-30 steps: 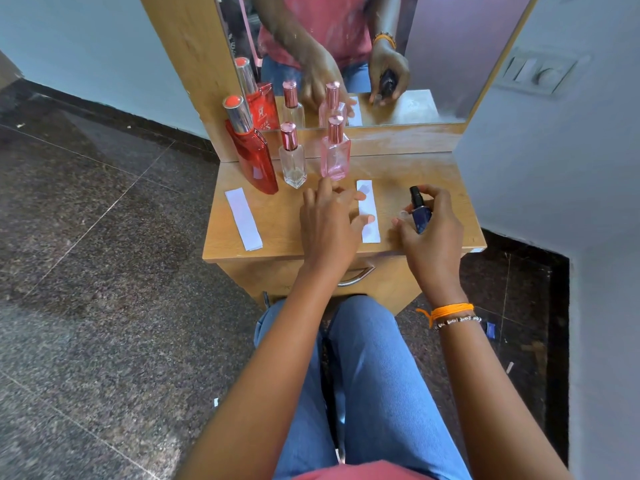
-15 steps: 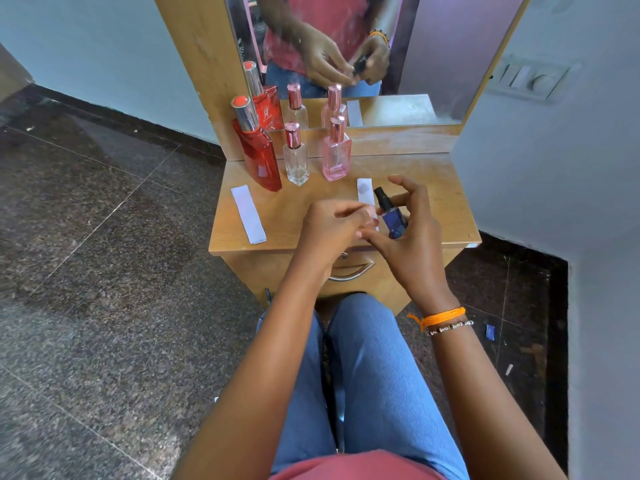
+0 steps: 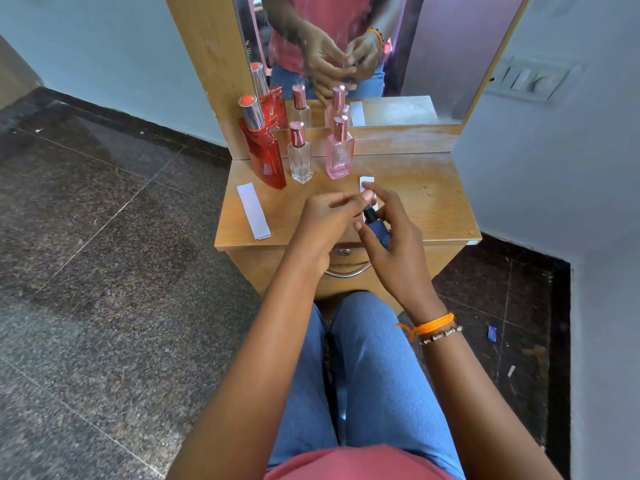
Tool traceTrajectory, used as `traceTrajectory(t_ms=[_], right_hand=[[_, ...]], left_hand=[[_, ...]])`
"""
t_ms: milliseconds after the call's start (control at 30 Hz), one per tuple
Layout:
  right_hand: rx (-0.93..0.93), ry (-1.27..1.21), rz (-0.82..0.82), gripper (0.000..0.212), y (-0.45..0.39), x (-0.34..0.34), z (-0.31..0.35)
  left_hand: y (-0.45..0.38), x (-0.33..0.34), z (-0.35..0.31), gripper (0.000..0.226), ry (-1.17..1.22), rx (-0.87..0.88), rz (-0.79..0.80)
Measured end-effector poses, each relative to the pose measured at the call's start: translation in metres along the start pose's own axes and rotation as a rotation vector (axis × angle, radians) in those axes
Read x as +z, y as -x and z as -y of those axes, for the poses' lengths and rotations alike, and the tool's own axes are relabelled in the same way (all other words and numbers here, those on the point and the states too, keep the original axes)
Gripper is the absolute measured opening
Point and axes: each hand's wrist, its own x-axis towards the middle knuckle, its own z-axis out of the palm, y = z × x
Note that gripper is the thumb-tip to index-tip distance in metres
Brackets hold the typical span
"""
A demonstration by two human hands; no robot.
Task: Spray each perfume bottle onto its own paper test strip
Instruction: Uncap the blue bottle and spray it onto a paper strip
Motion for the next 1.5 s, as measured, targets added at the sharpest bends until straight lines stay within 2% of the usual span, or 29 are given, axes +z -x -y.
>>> traceTrajectory(t_ms=[167,300,400,533,633,800,933,1133,1300,1500], right_hand=[[0.056,-0.045,0.024,0.029,-0.003,-0.001,-0.001],[0.083,0.017,0.013,0.027,-0.004,-0.003,-0.007],[0.108,0.009,-0.011,0.028,-0.003,-0.002,-0.010],[0.291,-0.176,-0.039,0.035,-0.010,-0.005,-0.009],[0.419,-0.312,-0.024,0.038,-0.024,-0.012,-0.012],[0.357,-0.233,0.016,0.034,-0.049,-0.019,-0.021],[0.265,-0.126,-0.110,0.038,-0.070,-0.016,-0.026],[0.142,-0.001,-0.090,0.044,-0.092,-0.009,-0.037],[0.116,0.030,0.009,0.044,-0.099,-0.006,-0.051],[0.103,0.030,0.037,0.052,-0.096,-0.007,-0.054]], left_hand=[[0.002,-0.005,0.001,0.014,-0.052,0.016,0.044],[0.003,-0.005,-0.001,0.031,-0.123,0.002,-0.025],[0.001,-0.003,0.000,0.036,-0.189,0.065,-0.074],[-0.003,-0.001,0.010,0.023,-0.486,0.238,-0.128],[-0.006,0.003,0.021,0.018,-0.701,0.289,-0.152],[-0.011,0.006,0.034,0.032,-0.893,0.383,-0.170],[-0.013,0.006,0.043,0.042,-0.998,0.381,-0.160],[-0.014,0.005,0.046,0.043,-0.974,0.386,-0.160],[-0.014,0.005,0.046,0.044,-0.976,0.370,-0.150],[-0.015,0.004,0.046,0.043,-0.983,0.372,-0.156]])
